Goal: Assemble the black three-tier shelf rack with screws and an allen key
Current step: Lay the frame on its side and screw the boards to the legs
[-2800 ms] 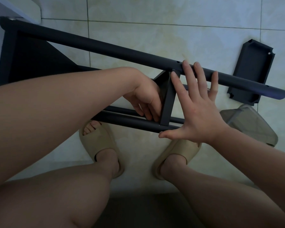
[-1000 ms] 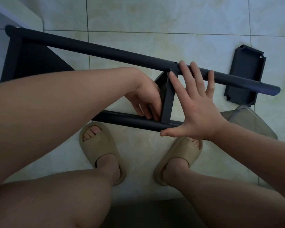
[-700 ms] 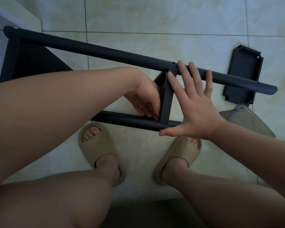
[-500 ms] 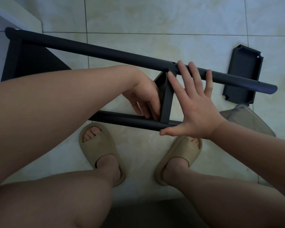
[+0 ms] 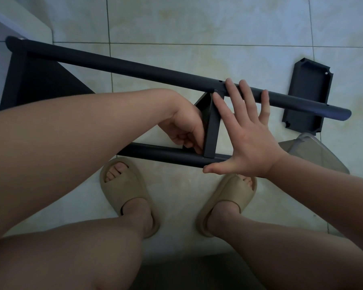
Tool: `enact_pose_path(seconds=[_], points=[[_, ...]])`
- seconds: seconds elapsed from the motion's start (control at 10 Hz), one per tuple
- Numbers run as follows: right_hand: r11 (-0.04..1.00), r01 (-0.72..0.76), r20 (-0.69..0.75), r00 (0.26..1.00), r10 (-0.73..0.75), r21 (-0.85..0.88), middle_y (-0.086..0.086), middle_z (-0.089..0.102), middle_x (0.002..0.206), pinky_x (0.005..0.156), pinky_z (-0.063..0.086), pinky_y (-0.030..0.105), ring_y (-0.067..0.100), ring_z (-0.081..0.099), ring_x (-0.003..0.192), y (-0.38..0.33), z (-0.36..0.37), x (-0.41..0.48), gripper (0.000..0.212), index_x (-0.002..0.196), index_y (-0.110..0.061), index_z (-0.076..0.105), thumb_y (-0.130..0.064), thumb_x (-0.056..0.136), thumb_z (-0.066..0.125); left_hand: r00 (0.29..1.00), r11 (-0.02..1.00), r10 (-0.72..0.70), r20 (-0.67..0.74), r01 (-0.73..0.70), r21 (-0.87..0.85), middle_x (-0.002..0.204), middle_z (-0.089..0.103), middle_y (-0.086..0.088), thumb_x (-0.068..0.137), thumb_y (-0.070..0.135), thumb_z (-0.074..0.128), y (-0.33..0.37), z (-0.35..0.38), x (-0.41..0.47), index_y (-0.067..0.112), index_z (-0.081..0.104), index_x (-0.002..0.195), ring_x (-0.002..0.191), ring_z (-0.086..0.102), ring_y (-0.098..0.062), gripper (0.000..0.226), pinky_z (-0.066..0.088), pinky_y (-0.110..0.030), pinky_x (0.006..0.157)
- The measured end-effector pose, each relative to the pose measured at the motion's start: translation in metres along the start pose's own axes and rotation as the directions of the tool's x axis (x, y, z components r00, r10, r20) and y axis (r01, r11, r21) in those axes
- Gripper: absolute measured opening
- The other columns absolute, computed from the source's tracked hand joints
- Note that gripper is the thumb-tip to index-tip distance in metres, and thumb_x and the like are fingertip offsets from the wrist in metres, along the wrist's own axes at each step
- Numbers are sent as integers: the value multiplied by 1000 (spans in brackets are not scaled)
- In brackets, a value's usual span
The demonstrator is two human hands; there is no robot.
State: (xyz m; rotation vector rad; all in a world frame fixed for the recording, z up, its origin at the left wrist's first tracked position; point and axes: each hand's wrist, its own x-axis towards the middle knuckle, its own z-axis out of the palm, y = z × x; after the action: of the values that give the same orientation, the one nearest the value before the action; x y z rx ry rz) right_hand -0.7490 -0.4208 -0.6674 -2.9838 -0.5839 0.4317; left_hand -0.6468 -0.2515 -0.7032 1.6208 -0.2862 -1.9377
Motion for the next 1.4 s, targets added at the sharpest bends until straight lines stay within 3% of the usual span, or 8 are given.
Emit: enact_pose_path(seconds=[0.3,0.5,0.7,1.2,1.4], points=[[1000,8,-2,1000,-8,7,18,-2,169,117,-13,67,42,-8,155,0,0,0,138,163,-12,8,-102,62,38,1000,1000,10,8,-10,-10,77,67,2,87,3,69,0,0,0,13,70,95,68,57,-9,13,44,-22,69],[1000,11,-3,1000,-11,3,19,-2,169,118,-12,67,42,-8,155,0,0,0,138,163,-12,8,-103,63,36,999,999,-30,39,30,-15,94,74,2,88,18,70,-4,-3,0,21,76,92,73,62,-9,8,47,-23,71],[1000,8,-1,1000,-8,5,18,-3,169,118,-13,67,42,-9,155,0,1,0,138,163,-13,8,-103,63,35,999,999,-38,27,39,-33,78,70,3,91,13,67,-6,1,5,15,73,89,68,59,-8,7,44,-19,62],[1000,8,-15,1000,-8,16,17,-3,169,117,-15,65,42,-9,155,1,2,0,139,163,-13,8,-102,62,39,1000,996,23,5,-23,-90,80,68,-6,88,-2,64,0,3,2,7,71,90,69,59,-12,12,47,-22,69],[1000,11,-25,1000,-11,10,18,-2,169,117,-14,66,42,-8,155,1,3,-1,139,163,-12,8,-102,62,41,1000,994,19,13,-18,-106,78,69,-4,88,-2,64,-2,2,4,8,71,90,68,62,-11,12,50,-20,65]])
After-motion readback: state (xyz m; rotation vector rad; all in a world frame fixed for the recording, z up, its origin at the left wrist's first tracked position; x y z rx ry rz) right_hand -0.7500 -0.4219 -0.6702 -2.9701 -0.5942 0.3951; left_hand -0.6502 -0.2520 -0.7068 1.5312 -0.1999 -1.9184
